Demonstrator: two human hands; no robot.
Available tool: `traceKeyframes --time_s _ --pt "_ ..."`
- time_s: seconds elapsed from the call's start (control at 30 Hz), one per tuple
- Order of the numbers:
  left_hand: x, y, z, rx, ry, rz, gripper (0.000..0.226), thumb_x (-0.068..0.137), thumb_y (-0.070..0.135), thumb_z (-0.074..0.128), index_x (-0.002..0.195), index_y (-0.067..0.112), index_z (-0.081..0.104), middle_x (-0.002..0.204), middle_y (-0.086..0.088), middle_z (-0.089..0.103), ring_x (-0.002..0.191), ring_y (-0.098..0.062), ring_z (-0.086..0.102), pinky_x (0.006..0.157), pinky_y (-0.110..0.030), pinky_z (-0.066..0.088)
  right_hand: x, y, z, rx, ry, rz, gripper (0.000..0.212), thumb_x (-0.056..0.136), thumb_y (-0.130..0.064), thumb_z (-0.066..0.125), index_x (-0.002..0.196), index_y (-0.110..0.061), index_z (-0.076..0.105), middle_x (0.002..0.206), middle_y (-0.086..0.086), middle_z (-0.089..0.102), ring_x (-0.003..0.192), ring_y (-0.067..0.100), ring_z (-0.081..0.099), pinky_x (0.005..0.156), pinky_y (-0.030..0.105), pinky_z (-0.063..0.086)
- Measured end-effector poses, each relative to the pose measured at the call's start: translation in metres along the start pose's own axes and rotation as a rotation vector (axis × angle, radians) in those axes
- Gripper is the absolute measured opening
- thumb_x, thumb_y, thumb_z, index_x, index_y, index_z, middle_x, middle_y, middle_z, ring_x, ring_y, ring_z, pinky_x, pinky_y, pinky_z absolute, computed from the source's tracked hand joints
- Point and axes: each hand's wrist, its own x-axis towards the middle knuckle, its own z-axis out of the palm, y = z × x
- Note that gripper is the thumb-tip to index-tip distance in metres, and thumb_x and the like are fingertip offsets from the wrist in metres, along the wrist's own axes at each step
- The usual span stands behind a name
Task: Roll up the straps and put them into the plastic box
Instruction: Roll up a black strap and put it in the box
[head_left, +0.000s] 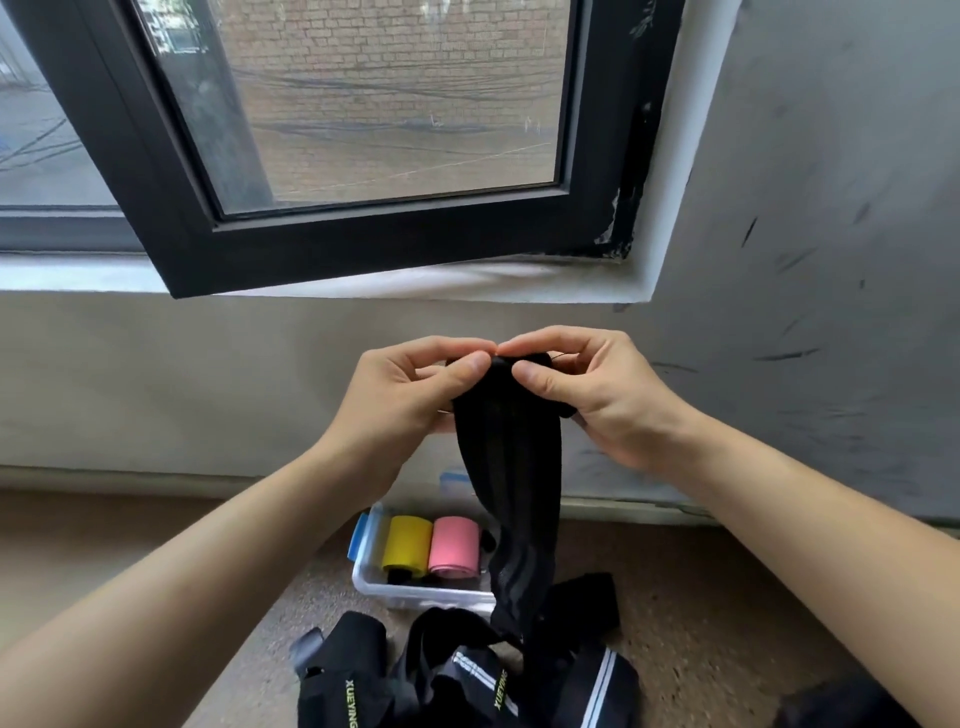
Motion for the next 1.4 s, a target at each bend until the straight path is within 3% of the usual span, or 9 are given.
traceKeyframes --time_s 0.17,0.33,0.43,0.57,0.77,0.97,1.2,1.3,1.4 --pt "0.001 -0.004 0.000 0.058 0.022 0.021 0.024 0.091 0.008 0.072 0.115 0.011 0.075 0.104 -0.013 0.079 0.095 -0.020 0.075 0.090 -0.035 0.059 0.000 0.000 -0.003 -0.031 0.046 0.066 0.023 0.088 0.001 0.072 0.105 -0.014 0.066 0.094 0.012 0.071 0.086 0.023 0.067 0.077 0.031 0.058" --pt "-0.001 -0.006 0.001 0.164 0.062 0.175 0.025 0.088 0.002 0.076 0.110 0.014 0.077 0.100 -0.003 0.080 0.095 -0.014 0.076 0.082 -0.025 0.059 -0.002 -0.006 -0.012 -0.309 -0.008 0.078 0.017 0.093 -0.026 0.070 0.107 -0.017 0.069 0.080 -0.003 0.072 0.074 0.011 0.071 0.061 0.029 0.057" --pt "-0.001 -0.009 0.003 0.288 0.079 0.301 0.027 0.087 0.002 0.078 0.106 0.021 0.078 0.096 0.005 0.079 0.092 -0.013 0.075 0.078 -0.023 0.059 -0.005 -0.009 -0.014 -0.395 -0.010 0.059 0.031 0.090 -0.043 0.064 0.110 -0.021 0.071 0.076 -0.003 0.071 0.067 0.010 0.067 0.052 0.031 0.055" --pt "0.000 -0.010 0.012 0.403 0.090 0.447 0.025 0.087 -0.004 0.076 0.102 0.015 0.077 0.095 0.007 0.077 0.087 -0.011 0.071 0.069 -0.022 0.057 -0.010 -0.009 -0.012 -0.236 -0.021 0.034 0.018 0.096 -0.022 0.066 0.110 -0.015 0.075 0.083 0.005 0.068 0.074 0.015 0.063 0.042 0.025 0.050" --pt "0.011 -0.006 0.016 0.282 -0.089 0.229 0.026 0.095 0.001 0.068 0.118 0.013 0.068 0.103 -0.008 0.076 0.093 -0.016 0.073 0.078 -0.029 0.059 -0.014 -0.017 -0.026 -0.217 0.025 -0.033 0.018 0.094 -0.007 0.070 0.110 -0.009 0.075 0.085 0.007 0.068 0.074 0.010 0.066 0.043 0.025 0.052" --pt "0.007 -0.002 0.023 0.129 -0.164 0.007 0.022 0.101 0.019 0.058 0.117 0.008 0.070 0.091 0.002 0.077 0.086 -0.006 0.073 0.072 -0.019 0.057 -0.014 -0.011 -0.029 -0.263 0.075 -0.072 0.028 0.087 0.005 0.074 0.111 -0.009 0.077 0.089 0.003 0.078 0.070 0.011 0.070 0.047 0.027 0.056" --pt "0.006 -0.002 0.019 0.168 -0.102 0.058 0.016 0.097 0.006 0.065 0.113 0.005 0.069 0.087 -0.003 0.076 0.080 -0.008 0.073 0.065 -0.019 0.056 -0.016 -0.009 -0.024 -0.298 0.057 -0.057 0.035 0.085 0.002 0.078 0.113 -0.018 0.075 0.094 0.003 0.075 0.079 0.014 0.072 0.052 0.030 0.057" --pt "0.005 -0.003 0.014 0.187 -0.097 0.140 0.018 0.095 0.004 0.068 0.113 0.008 0.069 0.093 -0.012 0.075 0.085 -0.014 0.073 0.073 -0.024 0.058 -0.017 -0.012 -0.023 -0.206 0.047 0.054 0.032 0.088 -0.016 0.076 0.119 -0.017 0.070 0.094 0.007 0.067 0.085 0.015 0.072 0.053 0.033 0.059" --pt "0.004 -0.006 0.012 0.222 -0.048 0.270 0.021 0.092 0.003 0.072 0.108 0.015 0.070 0.091 -0.001 0.076 0.086 -0.013 0.073 0.077 -0.030 0.060 -0.018 -0.013 -0.019 -0.132 -0.009 0.144 0.036 0.088 -0.034 0.068 0.116 -0.011 0.069 0.096 0.009 0.068 0.091 0.018 0.072 0.055 0.034 0.059"
